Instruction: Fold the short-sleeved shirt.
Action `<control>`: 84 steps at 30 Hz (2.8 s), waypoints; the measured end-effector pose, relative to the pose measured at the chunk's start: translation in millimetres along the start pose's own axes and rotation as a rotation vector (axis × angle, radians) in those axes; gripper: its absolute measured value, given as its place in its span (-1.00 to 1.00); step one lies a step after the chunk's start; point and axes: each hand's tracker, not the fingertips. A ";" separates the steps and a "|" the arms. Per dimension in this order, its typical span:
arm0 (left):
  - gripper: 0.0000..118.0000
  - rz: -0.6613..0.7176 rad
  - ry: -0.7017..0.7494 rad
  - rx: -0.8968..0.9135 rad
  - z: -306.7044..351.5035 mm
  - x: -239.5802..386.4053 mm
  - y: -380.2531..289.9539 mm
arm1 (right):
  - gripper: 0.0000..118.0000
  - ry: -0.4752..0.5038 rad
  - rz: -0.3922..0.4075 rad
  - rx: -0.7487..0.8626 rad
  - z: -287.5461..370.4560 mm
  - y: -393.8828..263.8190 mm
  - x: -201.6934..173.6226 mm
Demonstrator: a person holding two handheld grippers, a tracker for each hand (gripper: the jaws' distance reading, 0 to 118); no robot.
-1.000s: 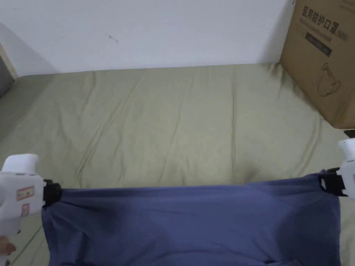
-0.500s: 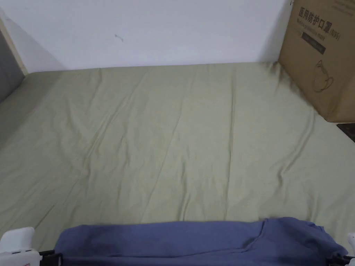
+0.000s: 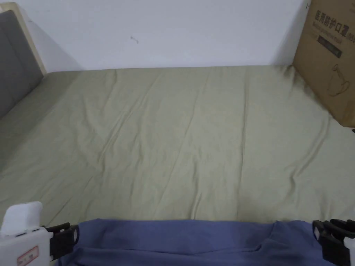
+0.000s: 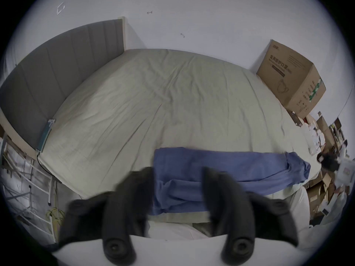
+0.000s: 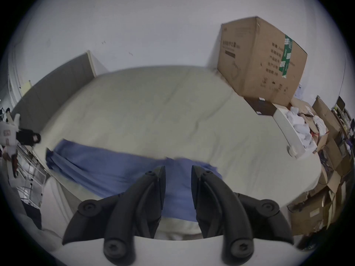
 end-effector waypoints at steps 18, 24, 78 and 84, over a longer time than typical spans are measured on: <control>0.56 0.381 -0.195 -0.076 -35.6 -81.0 -47.7 | -1.00 0.169 0.117 -0.056 -72.2 -13.0 -81.7; 0.86 0.651 -0.381 -0.089 -76.3 -127.9 -62.6 | -1.00 0.215 0.166 -0.105 -92.3 -10.3 -102.3; 0.68 -0.116 -0.667 -0.419 -135.7 225.4 -15.1 | -1.00 0.019 -0.201 -0.113 -50.4 -49.8 19.7; 0.74 -0.015 -0.654 -0.255 -94.5 196.1 17.1 | -1.00 0.024 -0.225 -0.100 -49.3 -50.5 23.5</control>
